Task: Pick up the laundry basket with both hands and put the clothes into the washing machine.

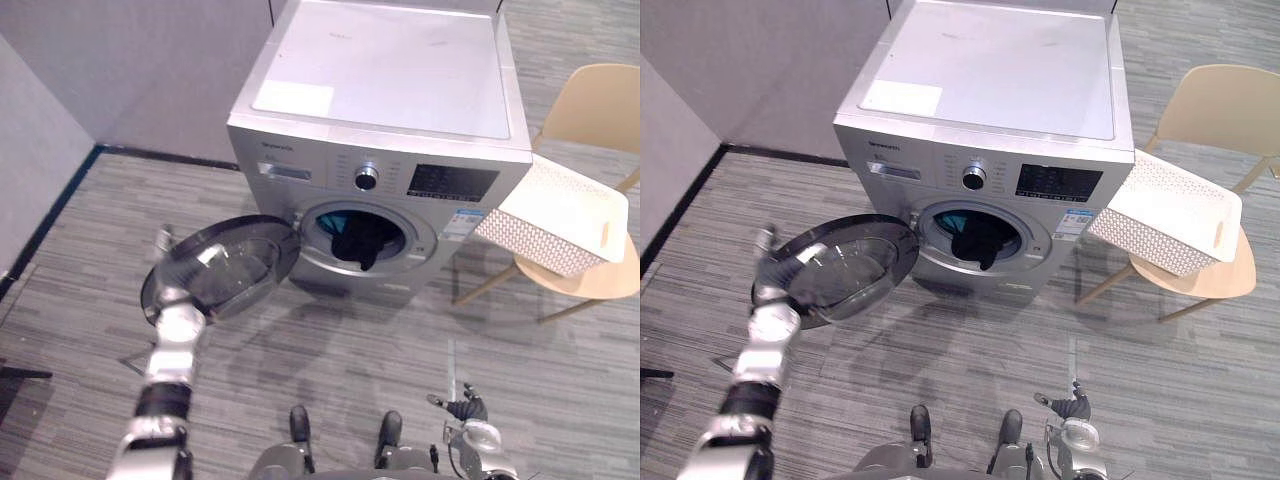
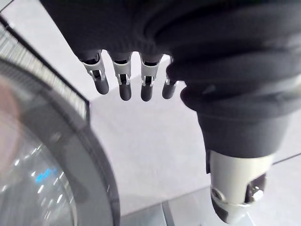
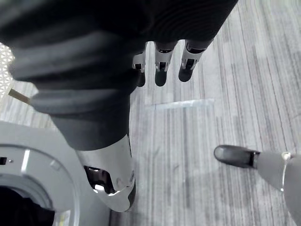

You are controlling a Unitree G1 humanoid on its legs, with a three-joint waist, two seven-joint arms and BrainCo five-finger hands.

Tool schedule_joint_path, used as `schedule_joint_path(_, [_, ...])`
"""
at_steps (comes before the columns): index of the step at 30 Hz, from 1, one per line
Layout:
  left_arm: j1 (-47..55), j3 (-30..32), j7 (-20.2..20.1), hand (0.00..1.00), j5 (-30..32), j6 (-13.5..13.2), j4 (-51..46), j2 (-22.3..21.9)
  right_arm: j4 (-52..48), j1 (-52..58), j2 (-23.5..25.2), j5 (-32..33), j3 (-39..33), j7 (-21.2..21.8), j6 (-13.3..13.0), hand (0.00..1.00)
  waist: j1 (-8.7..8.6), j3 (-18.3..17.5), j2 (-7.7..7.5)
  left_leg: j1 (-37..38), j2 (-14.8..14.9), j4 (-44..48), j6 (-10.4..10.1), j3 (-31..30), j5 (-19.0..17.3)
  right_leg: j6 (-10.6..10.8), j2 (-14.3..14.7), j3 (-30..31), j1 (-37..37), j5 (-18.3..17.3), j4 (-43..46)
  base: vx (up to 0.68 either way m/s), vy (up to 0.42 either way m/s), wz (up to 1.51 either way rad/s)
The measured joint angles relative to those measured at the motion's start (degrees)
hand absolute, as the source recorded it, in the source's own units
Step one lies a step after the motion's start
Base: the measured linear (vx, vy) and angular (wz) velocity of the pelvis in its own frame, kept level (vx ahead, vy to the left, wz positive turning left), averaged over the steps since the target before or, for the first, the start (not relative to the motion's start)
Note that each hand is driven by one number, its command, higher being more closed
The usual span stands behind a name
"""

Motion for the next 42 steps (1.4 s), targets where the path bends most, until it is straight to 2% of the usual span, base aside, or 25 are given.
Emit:
schedule_joint_path(2, [-5.1, 0.6, 1.0, 0.0, 0.0, 0.1, 5.7, 5.0, 0.0, 0.2, -0.4, 0.4, 0.0, 0.0, -0.1, 0.0, -0.06, 0.8, -1.39, -1.6, 0.0, 0.3, 0.0, 0.3, 0.0, -0.7, 0.2, 0.5, -1.4, 0.7, -0.6, 0.02, 0.003, -0.12])
schedule_joint_path(6, [-11.6, 0.4, 0.8, 0.0, -0.2, 1.1, 9.4, 8.3, -0.3, 0.7, 0.2, 0.8, 0.2, 0.1, -0.2, 0.0, -0.01, 2.0, -3.93, -5.6, 0.3, 3.2, 0.3, -0.1, -0.4, -0.9, 0.0, 1.9, -3.7, 1.5, -0.9, 0.0, 0.021, 0.06])
schedule_joint_path(8, [-15.4, 0.2, 0.5, 0.0, -0.1, 2.0, 13.2, 9.6, -1.8, 0.8, 1.1, 1.8, 0.4, 0.2, -0.3, 0.0, 0.23, 2.8, -4.84, -8.9, 1.6, 7.7, 0.1, -0.2, -2.2, -1.8, 0.8, 2.7, -5.1, 3.0, -0.8, -0.04, 0.02, -0.02])
schedule_joint_path(11, [-18.2, -0.7, -2.2, 0.0, 1.3, 3.3, 16.2, 10.1, -4.8, 1.8, 1.3, 2.8, 1.9, 0.3, -0.9, 0.0, 0.49, 3.0, -4.89, -12.8, 3.9, 14.2, 0.0, -0.1, -5.6, -1.9, 1.7, 3.9, -6.3, 3.8, -0.5, -0.05, 0.008, -0.11])
schedule_joint_path(15, [-21.7, -1.8, -6.2, 0.0, 2.5, 3.7, 17.8, 9.7, -7.8, 2.0, 1.3, 4.3, 3.8, 1.5, -1.5, 0.0, 0.83, 3.2, -4.77, -17.9, 6.3, 20.7, -0.4, -0.2, -9.0, -1.7, 3.1, 4.3, -8.8, 4.0, 0.3, -0.11, -0.007, -0.17])
schedule_joint_path(17, [-21.7, -1.8, -7.9, 0.0, 3.0, 3.6, 18.9, 8.8, -8.4, 2.6, 1.4, 4.5, 4.3, 1.8, -1.6, 0.0, 1.03, 3.2, -4.74, -18.2, 7.1, 21.9, -0.8, -0.1, -9.6, -1.7, 3.5, 4.7, -8.8, 4.0, 0.3, -0.08, -0.021, -0.17])
schedule_joint_path(20, [-21.5, -0.8, -8.9, 0.0, 4.3, 3.0, 19.9, 8.5, -9.2, 3.7, 1.2, 4.9, 4.2, 2.7, -1.6, 0.0, 1.96, 3.4, -4.43, -18.3, 8.3, 22.5, -1.2, 0.1, -9.9, -1.7, 4.5, 5.2, -8.9, 3.9, 0.3, -0.05, -0.044, -0.12])
schedule_joint_path(24, [-18.5, 1.8, -9.6, 0.0, 4.7, 2.0, 19.9, 7.9, -9.2, 3.4, 0.8, 4.9, 3.9, 2.8, -1.5, 0.0, 2.28, 3.7, -3.93, -17.9, 9.0, 22.5, -1.9, 0.6, -9.4, -2.2, 4.9, 5.6, -8.8, 3.5, 0.2, -0.03, -0.054, -0.09])
schedule_joint_path(27, [-14.8, 2.7, -10.5, 0.0, 4.8, 1.8, 19.9, 5.9, -9.1, 3.1, 0.0, 4.9, 3.5, 2.9, -1.3, 0.0, 2.92, 3.5, -2.87, -17.5, 9.0, 22.3, -2.0, 1.0, -9.3, -2.2, 4.9, 6.0, -8.8, 3.4, 0.3, -0.03, -0.016, -0.06])
schedule_joint_path(30, [-9.3, 2.5, -10.8, 0.0, 4.7, 2.2, 19.8, 2.1, -9.0, 3.1, -0.4, 4.7, 2.7, 2.9, -0.9, 0.0, 3.47, 3.1, -2.11, -16.5, 8.5, 21.6, -2.1, 1.3, -9.3, -1.9, 4.4, 6.0, -8.2, 3.1, 0.3, 0.0, 0.006, 0.03])
schedule_joint_path(33, [-1.1, -0.2, -11.8, 0.0, 4.2, 3.7, 19.6, -3.9, -9.0, 3.1, -0.3, 4.0, 2.3, 2.8, -0.6, 0.0, 3.42, 2.6, -1.79, -14.1, 6.7, 18.8, -1.8, 1.3, -8.1, -0.9, 3.1, 5.7, -7.0, 2.3, 0.6, 0.03, 0.035, 0.18])
schedule_joint_path(35, [5.6, -4.9, -11.9, 0.0, 2.5, 4.3, 14.1, -10.6, -8.9, 2.9, -0.2, 2.4, 2.3, 2.8, -0.4, 0.0, 3.4, 2.4, -1.71, -12.5, 4.8, 16.0, -1.1, 1.5, -6.3, -0.3, 2.0, 5.4, -6.6, 1.9, 0.7, 0.04, 0.04, 0.19])
schedule_joint_path(38, [12.6, -14.5, -14.1, 0.0, -0.7, 4.4, 5.7, -16.8, -8.0, 2.3, 0.2, 1.1, 2.4, 2.8, -0.1, 0.0, 3.15, 1.5, -1.36, -10.1, 2.8, 13.5, -0.6, 1.7, -5.5, 0.2, 0.9, 5.8, -5.5, 1.5, 0.7, 0.06, 0.073, 0.04])
schedule_joint_path(41, [14.7, -22.1, -16.1, 0.0, -4.1, 5.0, 0.5, -18.3, -7.0, 1.3, 0.3, 0.2, 2.5, 2.8, 0.2, 0.0, 2.58, 1.1, -0.69, -8.7, 2.4, 12.6, -0.5, 2.7, -5.4, 0.2, 0.6, 6.8, -5.2, 1.5, 0.7, 0.03, 0.043, -0.13])
schedule_joint_path(42, [14.6, -24.1, -17.2, 0.0, -5.4, 5.0, -1.6, -18.5, -6.8, 0.9, 0.2, 0.0, 2.7, 2.8, 0.2, 0.0, 1.92, 1.1, -0.32, -8.5, 2.4, 12.2, -0.4, 3.0, -5.3, 0.2, 0.6, 7.1, -5.3, 1.5, 0.8, 0.0, 0.032, -0.16])
